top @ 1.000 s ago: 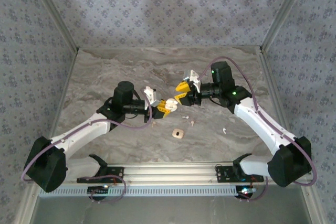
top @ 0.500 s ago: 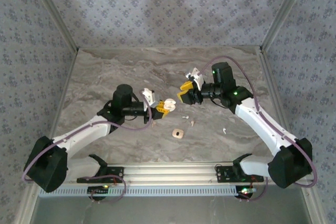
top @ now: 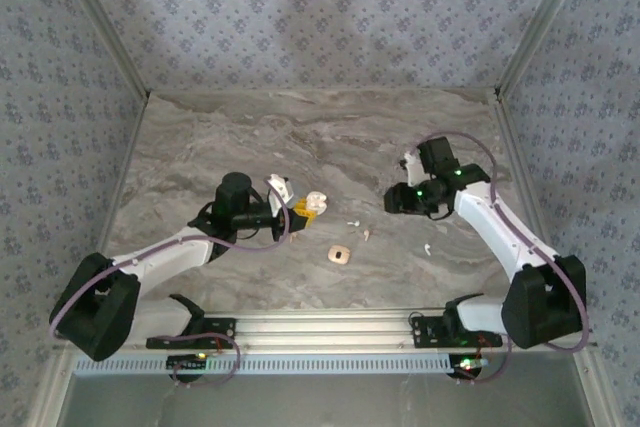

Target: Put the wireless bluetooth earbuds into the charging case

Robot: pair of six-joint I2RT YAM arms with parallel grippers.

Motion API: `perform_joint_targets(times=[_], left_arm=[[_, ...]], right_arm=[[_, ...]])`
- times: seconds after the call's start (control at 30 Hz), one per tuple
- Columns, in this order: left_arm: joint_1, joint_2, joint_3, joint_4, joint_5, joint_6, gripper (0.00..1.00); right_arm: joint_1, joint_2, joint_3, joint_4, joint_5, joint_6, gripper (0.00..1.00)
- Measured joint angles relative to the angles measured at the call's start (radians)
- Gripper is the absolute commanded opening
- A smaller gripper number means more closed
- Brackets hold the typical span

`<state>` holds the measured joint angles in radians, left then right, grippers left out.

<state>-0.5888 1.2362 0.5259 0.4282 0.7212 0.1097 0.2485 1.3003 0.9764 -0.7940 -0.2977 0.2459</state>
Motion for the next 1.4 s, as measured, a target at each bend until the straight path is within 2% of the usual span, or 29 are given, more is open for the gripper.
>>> perform_joint_targets(times=[0.2,0.43,0.7,0.83,1.03,1.2,1.4], left_arm=[[0.0,0.011,-0.002,0.007,-0.005,0.0,0.14],[0.0,0.023,-0.002,0.016,-0.005,0.001,0.14],[0.0,0.024,-0.002,0.016,-0.005,0.001,0.13],[0.0,0.024,-0.002,0.01,-0.005,0.001,0.14],[0.0,0.024,-0.001,-0.002,-0.005,0.003,0.13],[0.0,0.027,0.002,-0.01,-0.004,0.005,0.14],[0.0,0.03,0.006,-0.01,-0.004,0.004,0.14]], right_arm=[[-0.139,0.092,-0.052,-0.138,0.134,0.07,0.48],[-0.195,0.15,-0.111,-0.135,0.177,0.125,0.49],[-0.2,0.219,-0.156,-0.059,0.171,0.143,0.48],[-0.201,0.246,-0.161,-0.027,0.16,0.153,0.41],[-0.193,0.24,-0.165,-0.027,0.156,0.174,0.39],[-0.158,0.217,-0.18,-0.018,0.095,0.198,0.32],[-0.14,0.183,-0.173,-0.045,0.08,0.211,0.36]])
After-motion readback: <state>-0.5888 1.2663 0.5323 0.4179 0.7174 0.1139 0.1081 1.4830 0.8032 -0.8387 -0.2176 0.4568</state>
